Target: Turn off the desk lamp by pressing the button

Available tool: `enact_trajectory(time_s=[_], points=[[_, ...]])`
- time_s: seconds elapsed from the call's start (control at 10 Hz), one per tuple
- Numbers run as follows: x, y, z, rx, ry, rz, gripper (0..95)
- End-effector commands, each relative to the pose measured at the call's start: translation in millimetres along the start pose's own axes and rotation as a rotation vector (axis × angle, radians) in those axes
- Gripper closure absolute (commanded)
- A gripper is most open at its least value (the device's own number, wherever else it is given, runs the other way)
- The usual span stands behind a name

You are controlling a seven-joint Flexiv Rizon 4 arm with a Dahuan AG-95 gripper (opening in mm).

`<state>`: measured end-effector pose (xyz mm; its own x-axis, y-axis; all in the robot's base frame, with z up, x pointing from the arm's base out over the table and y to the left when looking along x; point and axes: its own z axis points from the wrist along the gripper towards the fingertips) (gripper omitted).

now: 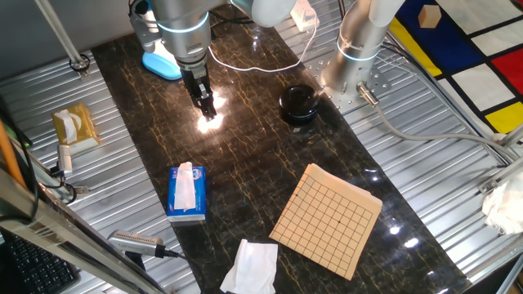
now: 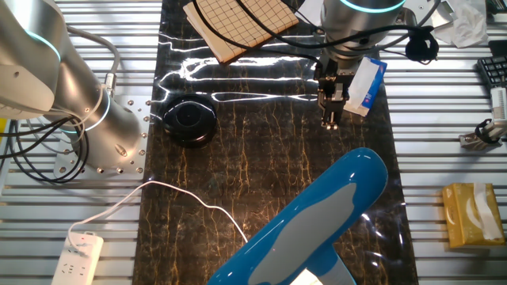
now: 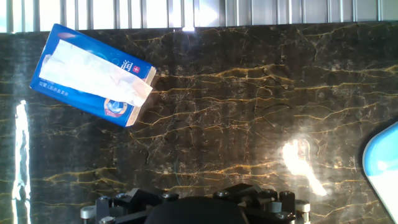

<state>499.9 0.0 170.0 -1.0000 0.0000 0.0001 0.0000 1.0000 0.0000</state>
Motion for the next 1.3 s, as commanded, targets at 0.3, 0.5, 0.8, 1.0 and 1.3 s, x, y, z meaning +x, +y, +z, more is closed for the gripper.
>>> enact_trajectory(time_s=[0.3,0.5,0.8,1.0,1.3], points=[[-0.1,0.0,0.1,0.023,-0.022,-0.211,95.0],[-0.1,0.0,-0.1,0.029,-0.018,-0.212,95.0],[-0.1,0.0,-0.1,0.030,-0.019,-0.207,95.0],[-0.1,0.0,-0.1,0.024,-0.020,-0.208,95.0],[-0.1,0.0,-0.1,0.027,-0.023,-0.217,95.0]])
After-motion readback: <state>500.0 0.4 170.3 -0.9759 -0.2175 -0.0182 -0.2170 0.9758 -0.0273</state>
